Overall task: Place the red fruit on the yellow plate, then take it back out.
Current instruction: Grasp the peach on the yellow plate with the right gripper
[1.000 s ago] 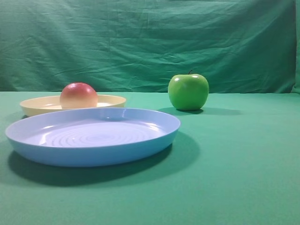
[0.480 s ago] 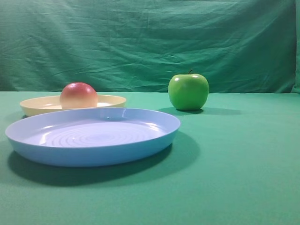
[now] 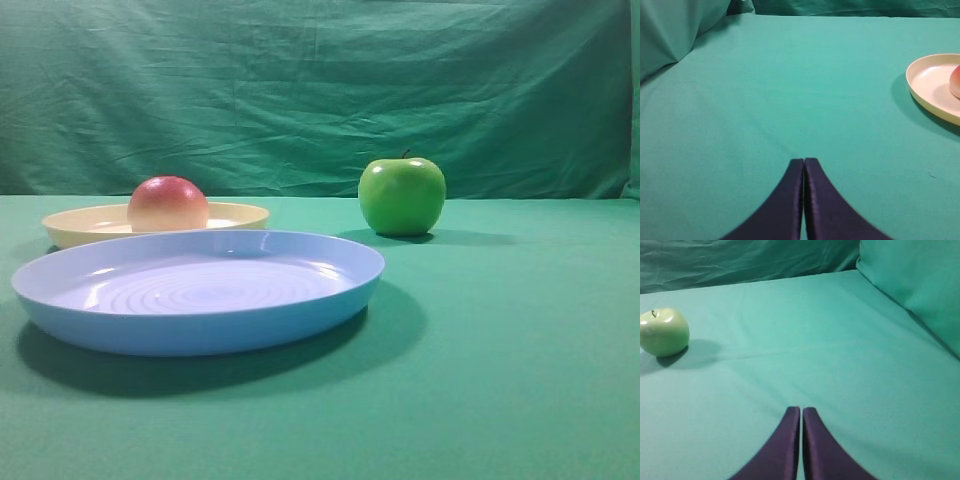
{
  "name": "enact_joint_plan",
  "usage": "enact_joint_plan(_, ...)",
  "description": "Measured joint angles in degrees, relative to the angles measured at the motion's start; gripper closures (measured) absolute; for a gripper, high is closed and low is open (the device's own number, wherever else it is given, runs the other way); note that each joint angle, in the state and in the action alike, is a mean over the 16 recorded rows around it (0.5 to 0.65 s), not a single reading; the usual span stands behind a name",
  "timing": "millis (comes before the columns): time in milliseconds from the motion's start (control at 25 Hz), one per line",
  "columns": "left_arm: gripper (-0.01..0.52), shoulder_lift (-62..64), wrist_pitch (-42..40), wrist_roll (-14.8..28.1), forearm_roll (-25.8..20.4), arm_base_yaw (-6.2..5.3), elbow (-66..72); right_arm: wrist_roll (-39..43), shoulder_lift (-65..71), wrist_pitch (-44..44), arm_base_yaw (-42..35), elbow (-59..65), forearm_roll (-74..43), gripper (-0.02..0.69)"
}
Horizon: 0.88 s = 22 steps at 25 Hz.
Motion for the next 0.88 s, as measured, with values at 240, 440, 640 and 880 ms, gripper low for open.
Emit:
enact_joint_plan(240,0.514,0.0,0.0,0.0,0.0,0.00,0.0,0.1,0.0,-1.9,0.0,0.0,0.0,0.665)
enact_joint_plan(440,0.514,0.0,0.0,0.0,0.0,0.00,0.0,0.8,1.0,-4.7,0.0,-1.3,0.0,0.665)
enact_joint_plan(640,0.514,0.0,0.0,0.0,0.0,0.00,0.0,2.0,4.5,-7.6,0.1,-5.7,0.1,0.665)
enact_joint_plan(880,0.514,0.0,0.0,0.0,0.0,0.00,0.0,3.4,12.3,-8.5,1.7,-14.5,0.3,0.665)
